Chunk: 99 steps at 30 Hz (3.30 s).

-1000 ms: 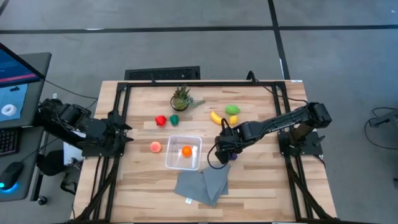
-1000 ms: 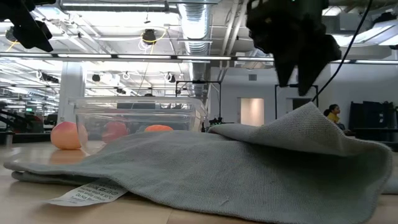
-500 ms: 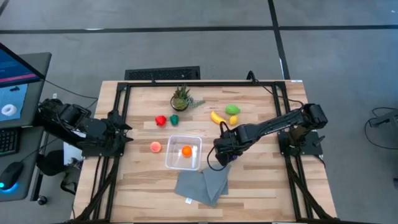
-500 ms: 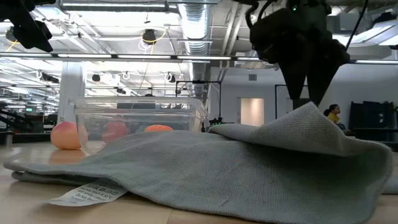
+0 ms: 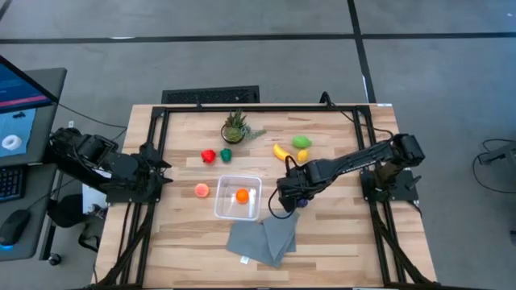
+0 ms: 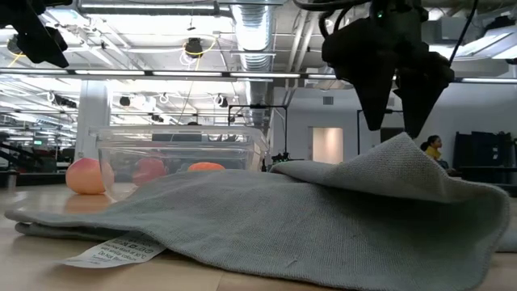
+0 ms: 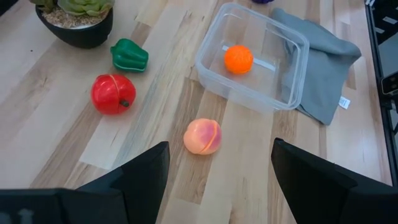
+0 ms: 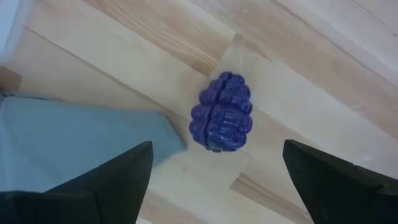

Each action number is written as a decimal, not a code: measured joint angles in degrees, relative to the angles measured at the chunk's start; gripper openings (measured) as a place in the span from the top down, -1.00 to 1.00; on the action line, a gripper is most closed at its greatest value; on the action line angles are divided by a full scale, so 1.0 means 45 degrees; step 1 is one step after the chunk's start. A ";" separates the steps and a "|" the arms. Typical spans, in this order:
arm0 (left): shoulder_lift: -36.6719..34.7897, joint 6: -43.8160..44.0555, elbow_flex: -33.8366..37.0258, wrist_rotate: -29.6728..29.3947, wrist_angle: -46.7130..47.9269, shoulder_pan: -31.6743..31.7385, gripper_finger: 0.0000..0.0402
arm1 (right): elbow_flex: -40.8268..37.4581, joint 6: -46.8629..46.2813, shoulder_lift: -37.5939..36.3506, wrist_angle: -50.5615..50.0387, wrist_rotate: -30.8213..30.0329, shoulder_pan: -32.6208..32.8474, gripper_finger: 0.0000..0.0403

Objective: Pick and placing Produce into tupperware
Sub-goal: Put the purple grapes into the transparent container

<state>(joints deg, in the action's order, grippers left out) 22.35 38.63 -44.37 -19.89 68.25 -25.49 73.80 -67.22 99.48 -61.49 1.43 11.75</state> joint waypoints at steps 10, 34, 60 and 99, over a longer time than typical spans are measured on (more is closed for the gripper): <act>0.0005 -0.0005 0.0002 -0.0002 0.0010 -0.0002 -0.34 | -0.0007 0.0300 0.0787 0.0016 0.0136 0.0034 -0.86; 0.0000 0.0015 -0.0002 0.0003 0.0009 -0.0002 -0.34 | -0.0001 0.0716 0.1919 0.0446 0.0317 0.0034 -0.85; 0.0000 0.0135 -0.0002 0.0003 0.0092 0.0002 -0.34 | -0.0471 0.1093 0.1919 0.0700 0.0386 0.0058 -0.74; 0.0000 0.0141 -0.0002 -0.0007 0.0092 0.0002 -0.34 | -0.1025 0.0966 0.1919 0.1645 0.0389 0.0024 -0.38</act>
<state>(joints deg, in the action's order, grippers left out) 22.35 39.27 -44.38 -19.92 68.66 -25.47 69.19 -62.88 108.12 -54.08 3.18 11.86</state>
